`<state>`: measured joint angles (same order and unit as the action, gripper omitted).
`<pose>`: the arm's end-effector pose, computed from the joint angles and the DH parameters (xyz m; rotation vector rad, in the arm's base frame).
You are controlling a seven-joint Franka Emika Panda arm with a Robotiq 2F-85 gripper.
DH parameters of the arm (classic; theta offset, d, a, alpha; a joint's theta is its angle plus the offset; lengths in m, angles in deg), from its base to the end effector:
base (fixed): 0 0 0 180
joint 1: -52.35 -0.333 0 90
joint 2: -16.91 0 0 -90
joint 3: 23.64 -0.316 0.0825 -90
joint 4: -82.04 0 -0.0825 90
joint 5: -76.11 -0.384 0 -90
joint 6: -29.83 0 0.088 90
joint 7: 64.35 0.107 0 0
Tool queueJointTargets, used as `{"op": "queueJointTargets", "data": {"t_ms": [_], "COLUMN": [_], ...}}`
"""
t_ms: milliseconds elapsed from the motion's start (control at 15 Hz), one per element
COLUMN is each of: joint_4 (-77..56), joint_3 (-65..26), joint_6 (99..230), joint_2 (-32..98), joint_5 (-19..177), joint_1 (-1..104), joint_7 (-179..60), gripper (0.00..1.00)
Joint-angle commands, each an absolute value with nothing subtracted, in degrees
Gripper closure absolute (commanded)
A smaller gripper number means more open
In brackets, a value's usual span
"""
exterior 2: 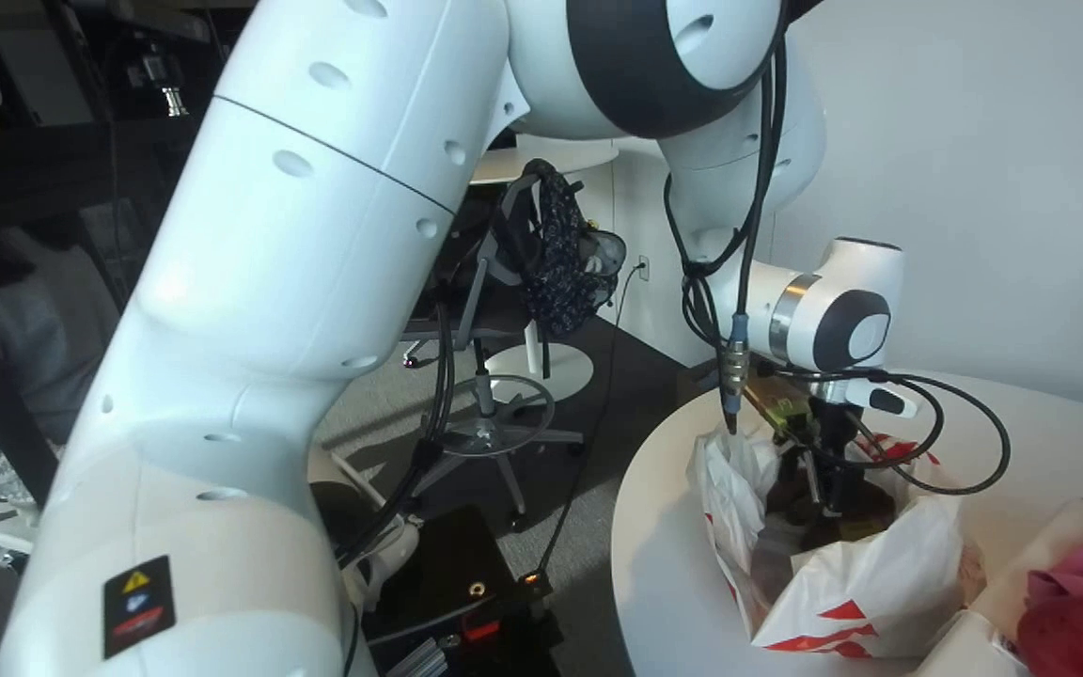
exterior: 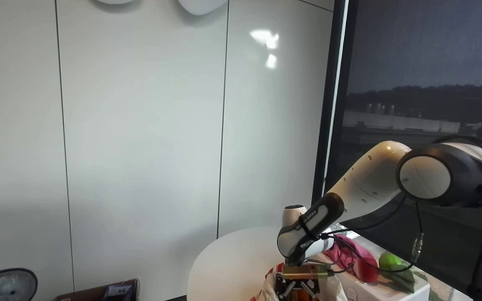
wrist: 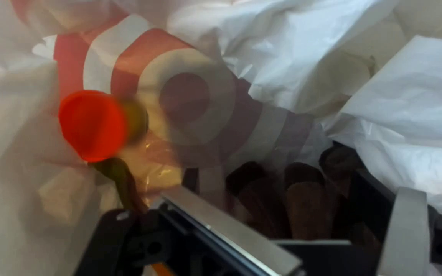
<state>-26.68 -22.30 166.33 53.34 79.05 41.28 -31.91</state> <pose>0.6033 0.1032 0.1514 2.9908 -0.5333 -0.1889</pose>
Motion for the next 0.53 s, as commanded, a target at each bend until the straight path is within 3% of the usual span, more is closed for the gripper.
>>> {"op": "queueJointTargets", "data": {"t_ms": [0, 467], "joint_4": [-21.6, -16.8], "joint_3": [-18.6, -17.9], "joint_6": [171.1, 177.7], "joint_2": [57.7, 63.9], "joint_5": [81.5, 78.8], "joint_1": [38.7, 38.3], "joint_7": [-30.3, -30.0], "gripper": [0.0, 0.0]}}
